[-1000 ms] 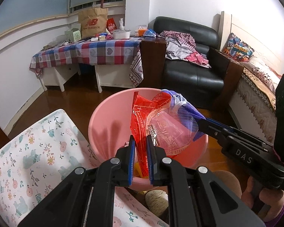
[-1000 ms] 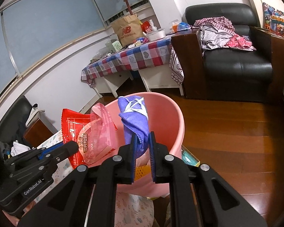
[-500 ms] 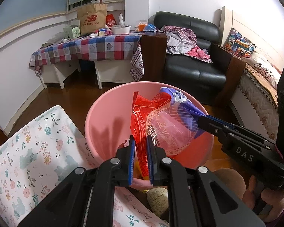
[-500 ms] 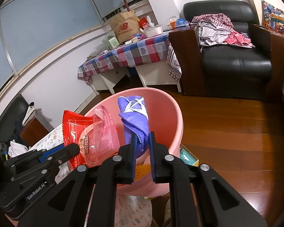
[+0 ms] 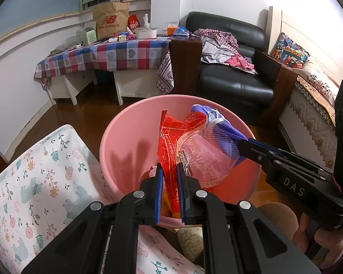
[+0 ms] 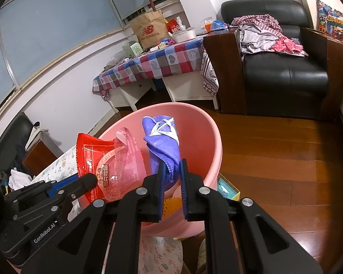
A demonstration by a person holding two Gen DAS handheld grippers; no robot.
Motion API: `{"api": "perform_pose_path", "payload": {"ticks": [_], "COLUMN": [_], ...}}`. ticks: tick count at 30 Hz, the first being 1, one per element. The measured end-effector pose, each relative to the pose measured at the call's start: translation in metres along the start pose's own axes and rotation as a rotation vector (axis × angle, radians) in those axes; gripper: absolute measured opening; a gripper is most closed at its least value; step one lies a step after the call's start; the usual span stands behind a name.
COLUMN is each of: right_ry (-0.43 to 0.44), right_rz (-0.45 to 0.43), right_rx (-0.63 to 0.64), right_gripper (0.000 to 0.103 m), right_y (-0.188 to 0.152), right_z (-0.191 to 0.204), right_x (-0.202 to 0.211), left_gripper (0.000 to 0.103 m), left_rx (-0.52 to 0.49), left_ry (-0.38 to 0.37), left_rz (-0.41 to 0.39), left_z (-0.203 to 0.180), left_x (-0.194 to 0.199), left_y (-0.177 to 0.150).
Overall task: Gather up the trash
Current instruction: 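Grasp the purple bundle with the right gripper, carry both items over the pink bucket, open both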
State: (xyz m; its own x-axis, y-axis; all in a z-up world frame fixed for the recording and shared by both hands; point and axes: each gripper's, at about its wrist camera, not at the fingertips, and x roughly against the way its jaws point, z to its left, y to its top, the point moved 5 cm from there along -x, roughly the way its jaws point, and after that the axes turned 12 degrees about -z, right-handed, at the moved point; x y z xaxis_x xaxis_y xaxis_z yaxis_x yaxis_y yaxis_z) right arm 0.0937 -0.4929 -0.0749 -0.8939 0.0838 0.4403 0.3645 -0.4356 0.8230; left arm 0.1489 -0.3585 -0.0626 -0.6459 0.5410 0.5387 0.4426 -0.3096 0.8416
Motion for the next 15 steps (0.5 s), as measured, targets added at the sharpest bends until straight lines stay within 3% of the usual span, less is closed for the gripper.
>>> {"api": "perform_pose_path", "payload": {"ticks": [15], "right_ry": [-0.008], "right_rz": [0.007], "right_rx": [-0.006], "right_gripper": [0.013], "right_y": [-0.0062], "right_z": [-0.005], "right_x": [-0.004], "left_gripper": [0.011], "left_rx": [0.001], "left_ry": [0.001], "left_rz": [0.011], "left_z": [-0.0008], "left_x": [-0.0055], "left_y": [-0.0088]}}
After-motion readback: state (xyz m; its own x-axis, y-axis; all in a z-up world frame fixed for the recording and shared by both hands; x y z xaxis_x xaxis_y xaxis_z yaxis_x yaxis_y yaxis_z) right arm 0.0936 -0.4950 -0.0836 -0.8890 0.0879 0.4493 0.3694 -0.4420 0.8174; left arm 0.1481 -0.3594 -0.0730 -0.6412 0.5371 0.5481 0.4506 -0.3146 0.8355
